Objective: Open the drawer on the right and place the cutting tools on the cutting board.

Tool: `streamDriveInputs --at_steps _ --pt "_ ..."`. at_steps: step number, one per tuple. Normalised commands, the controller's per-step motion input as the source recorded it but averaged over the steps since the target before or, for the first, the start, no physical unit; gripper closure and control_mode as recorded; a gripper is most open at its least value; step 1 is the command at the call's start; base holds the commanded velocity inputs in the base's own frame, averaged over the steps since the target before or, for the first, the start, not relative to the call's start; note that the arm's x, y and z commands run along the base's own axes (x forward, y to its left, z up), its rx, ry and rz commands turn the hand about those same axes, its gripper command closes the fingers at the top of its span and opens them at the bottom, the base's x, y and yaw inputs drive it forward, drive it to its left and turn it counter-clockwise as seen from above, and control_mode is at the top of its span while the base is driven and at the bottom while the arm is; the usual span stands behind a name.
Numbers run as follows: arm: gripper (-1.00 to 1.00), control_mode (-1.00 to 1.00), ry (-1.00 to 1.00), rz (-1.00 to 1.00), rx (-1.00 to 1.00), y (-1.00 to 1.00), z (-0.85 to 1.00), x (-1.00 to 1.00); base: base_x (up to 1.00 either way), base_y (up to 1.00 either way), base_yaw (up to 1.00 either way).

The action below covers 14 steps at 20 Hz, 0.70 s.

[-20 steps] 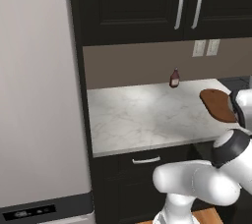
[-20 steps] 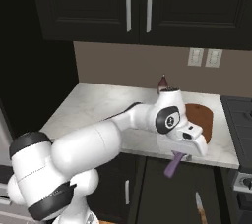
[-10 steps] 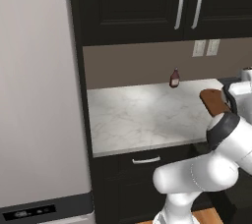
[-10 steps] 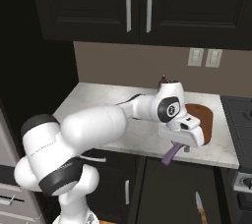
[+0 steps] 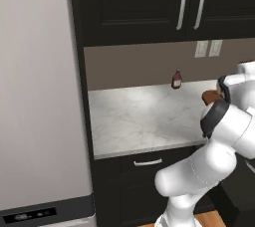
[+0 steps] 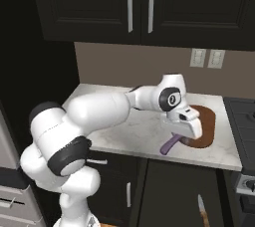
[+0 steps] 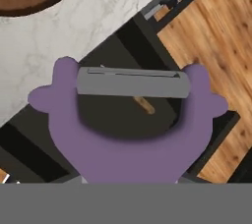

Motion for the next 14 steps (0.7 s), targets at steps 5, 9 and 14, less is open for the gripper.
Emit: streamDriveInputs --at_steps 5,9,14 --pt "1.00 -1.00 0.00 -0.09 0.00 0.15 0.00 0.60 0.00 0.00 0.00" --pt "1.00 -1.00 -0.02 -0.12 0.00 0.04 0.00 0.41 0.00 0.00 0.00" --pt "1.00 -1.00 -0.12 -0.12 0.00 0.00 -0.05 0.22 0.00 0.00 0.00"
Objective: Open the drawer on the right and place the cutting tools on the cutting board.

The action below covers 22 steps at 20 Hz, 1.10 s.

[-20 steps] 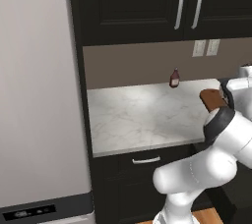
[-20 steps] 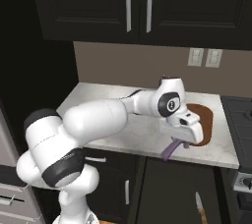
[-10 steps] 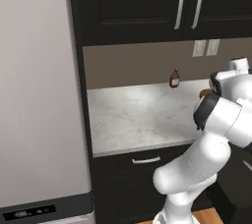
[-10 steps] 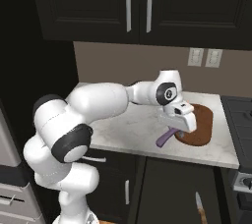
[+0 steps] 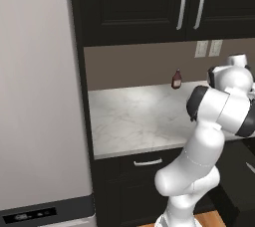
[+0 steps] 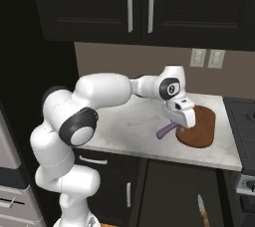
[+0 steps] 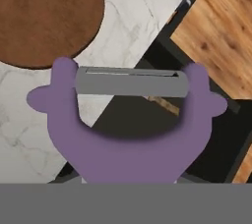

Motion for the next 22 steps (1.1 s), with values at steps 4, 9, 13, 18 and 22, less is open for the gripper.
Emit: streamDriveInputs --at_steps 4,9,13,18,22 --pt "1.00 -1.00 -0.15 -0.12 0.00 0.00 -0.04 0.21 0.00 0.00 0.00" --pt "1.00 -1.00 -0.18 -0.10 0.00 0.00 -0.18 0.18 0.00 0.00 0.00" --pt "1.00 -1.00 -0.13 -0.08 0.00 0.00 -0.16 0.33 0.00 0.00 0.00" --pt "1.00 -1.00 -0.04 -0.05 0.00 0.00 -0.20 0.46 0.00 0.00 0.00" --pt "1.00 -1.00 0.01 0.00 0.00 -0.01 -0.01 0.26 0.00 0.00 0.00"
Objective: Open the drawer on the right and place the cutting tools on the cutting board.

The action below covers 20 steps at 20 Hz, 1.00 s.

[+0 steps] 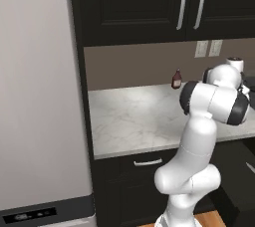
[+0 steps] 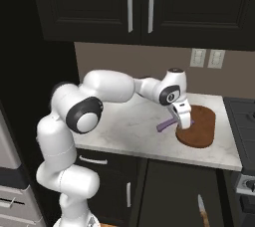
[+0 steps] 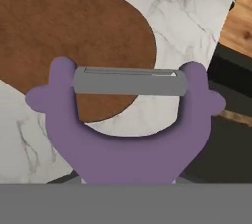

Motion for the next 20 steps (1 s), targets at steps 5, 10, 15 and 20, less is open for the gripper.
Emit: streamDriveInputs --at_steps 5,10,15,20 --pt "1.00 -1.00 0.00 0.00 0.00 -0.09 -0.02 0.16 0.00 0.00 0.00" --pt "1.00 -1.00 0.00 -0.01 0.00 -0.21 -0.19 0.30 0.00 0.00 0.00" --pt "1.00 -1.00 0.00 -0.03 0.00 -0.19 -0.28 0.38 0.00 0.00 0.00" --pt "1.00 -1.00 0.00 -0.02 0.00 -0.21 -0.13 0.40 0.00 0.00 0.00"
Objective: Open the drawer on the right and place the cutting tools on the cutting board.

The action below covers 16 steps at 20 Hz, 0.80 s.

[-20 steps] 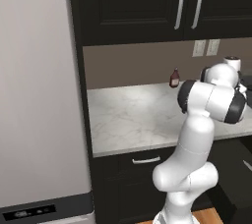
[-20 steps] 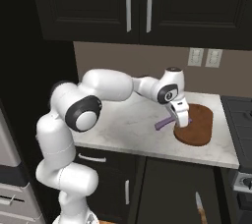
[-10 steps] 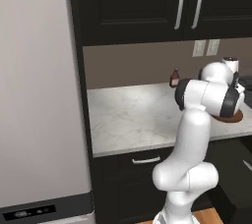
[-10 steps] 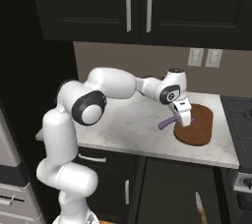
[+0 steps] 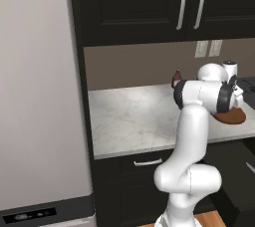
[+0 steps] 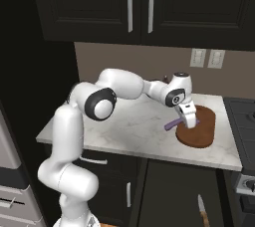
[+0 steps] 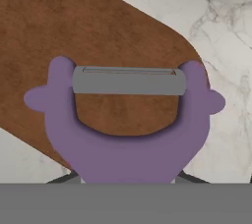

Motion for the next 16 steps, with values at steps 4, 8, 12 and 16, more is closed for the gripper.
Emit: streamDriveInputs --at_steps 4,8,12,16 --pt "1.00 -1.00 0.00 -0.01 0.00 -0.30 -0.04 0.28 0.00 0.00 0.00" --pt "1.00 -1.00 0.00 0.00 0.01 -0.29 -0.07 0.27 0.00 0.00 0.00" --pt "1.00 -1.00 0.00 0.00 0.01 -0.16 -0.11 0.24 0.00 0.00 0.00" --pt "1.00 -1.00 -0.02 0.00 0.00 -0.01 -0.26 0.07 0.00 0.00 0.00"
